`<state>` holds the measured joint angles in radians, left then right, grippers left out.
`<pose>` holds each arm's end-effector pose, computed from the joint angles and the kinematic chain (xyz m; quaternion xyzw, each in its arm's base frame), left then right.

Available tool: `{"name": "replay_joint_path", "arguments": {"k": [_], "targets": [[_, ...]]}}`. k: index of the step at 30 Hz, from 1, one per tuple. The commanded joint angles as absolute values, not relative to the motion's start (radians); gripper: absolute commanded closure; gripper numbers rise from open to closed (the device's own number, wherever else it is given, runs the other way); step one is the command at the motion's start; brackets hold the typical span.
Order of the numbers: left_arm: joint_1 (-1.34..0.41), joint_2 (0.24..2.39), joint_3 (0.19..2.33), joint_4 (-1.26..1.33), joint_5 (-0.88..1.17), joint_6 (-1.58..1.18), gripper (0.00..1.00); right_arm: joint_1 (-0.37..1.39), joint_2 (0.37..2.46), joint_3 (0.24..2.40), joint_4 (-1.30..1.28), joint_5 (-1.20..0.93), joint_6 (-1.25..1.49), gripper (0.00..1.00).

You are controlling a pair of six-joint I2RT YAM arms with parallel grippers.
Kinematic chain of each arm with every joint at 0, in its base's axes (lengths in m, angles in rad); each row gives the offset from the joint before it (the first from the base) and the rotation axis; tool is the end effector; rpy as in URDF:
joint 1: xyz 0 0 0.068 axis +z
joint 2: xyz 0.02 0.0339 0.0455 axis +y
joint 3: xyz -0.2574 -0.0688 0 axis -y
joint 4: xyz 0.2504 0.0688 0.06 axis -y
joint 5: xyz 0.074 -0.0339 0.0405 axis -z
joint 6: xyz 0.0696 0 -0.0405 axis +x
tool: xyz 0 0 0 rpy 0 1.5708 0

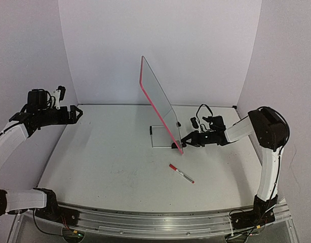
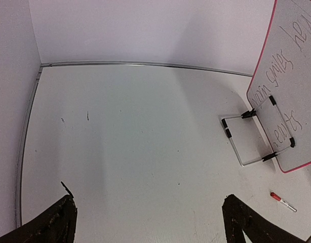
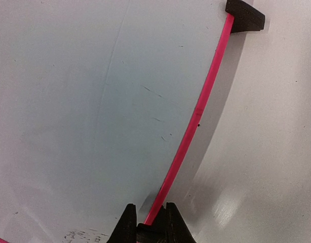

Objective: Write a sentence on the whiteboard
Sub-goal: Move the whiteboard stand to the center of the board.

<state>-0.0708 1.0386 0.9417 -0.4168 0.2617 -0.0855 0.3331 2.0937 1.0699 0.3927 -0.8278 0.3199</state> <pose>0.2655 -0.0369 0.3014 0.0595 0.8566 -0.1514 0.4896 0.3875 0.1883 0.0824 -0.1875 0.8151 0.4726 0.2776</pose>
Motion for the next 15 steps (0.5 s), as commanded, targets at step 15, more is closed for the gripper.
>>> {"name": "replay_joint_path", "arguments": {"k": [15], "targets": [[-0.067, 1.042, 0.960, -0.385, 0.269, -0.097, 0.00, 0.507, 1.976, 0.918, 0.403, -0.807, 0.353, 0.85]]}}
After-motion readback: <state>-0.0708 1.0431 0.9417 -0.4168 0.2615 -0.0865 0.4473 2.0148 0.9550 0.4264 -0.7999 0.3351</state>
